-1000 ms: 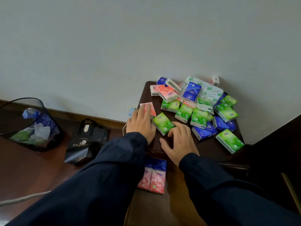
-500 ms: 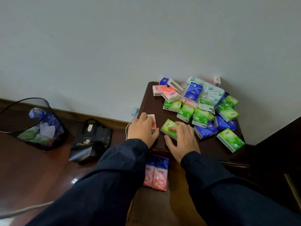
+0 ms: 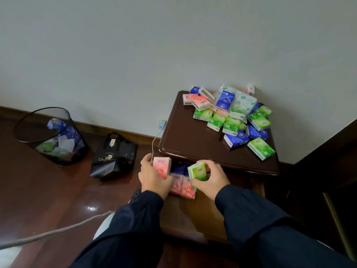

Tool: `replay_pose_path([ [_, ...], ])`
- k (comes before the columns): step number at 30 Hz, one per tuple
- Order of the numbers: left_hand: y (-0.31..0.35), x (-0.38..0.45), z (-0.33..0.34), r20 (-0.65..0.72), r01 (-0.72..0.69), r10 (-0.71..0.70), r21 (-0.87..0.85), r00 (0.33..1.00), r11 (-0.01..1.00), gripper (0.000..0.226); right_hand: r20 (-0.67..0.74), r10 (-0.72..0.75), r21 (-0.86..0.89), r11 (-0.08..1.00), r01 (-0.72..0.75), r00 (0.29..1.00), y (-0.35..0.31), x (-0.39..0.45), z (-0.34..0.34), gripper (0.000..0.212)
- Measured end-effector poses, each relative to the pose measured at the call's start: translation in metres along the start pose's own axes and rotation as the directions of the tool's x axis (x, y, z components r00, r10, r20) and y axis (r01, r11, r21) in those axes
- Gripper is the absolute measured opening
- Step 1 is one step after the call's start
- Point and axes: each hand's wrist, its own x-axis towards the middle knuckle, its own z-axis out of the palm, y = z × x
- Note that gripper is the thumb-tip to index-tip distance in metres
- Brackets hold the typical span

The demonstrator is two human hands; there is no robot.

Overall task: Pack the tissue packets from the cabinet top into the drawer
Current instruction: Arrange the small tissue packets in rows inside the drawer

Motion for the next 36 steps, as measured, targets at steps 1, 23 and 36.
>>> replay_pose_path([
  [1,-0.009,-0.006,-0.003,0.005,0.039,-0.039,-0.027,0.999,0.999,0.096,0.058,0.06,0.017,0.998,-0.062,0.996,0.003,-0.007,0.006,0.059],
  [23,-0.044,-0.033,-0.008,-0.037,0.084,-0.097,-0.268,0.995,0.96,0.061,0.356,0.612,0.259,0.662,-0.704,0.706,0.004,-0.027,0.092,0.051],
  [36,-0.049,-0.032,-0.007,-0.009,0.061,-0.067,-0.327,0.998,0.943,0.071,0.257,0.676,0.343,0.605,-0.719,0.691,0.004,-0.021,0.102,0.025],
])
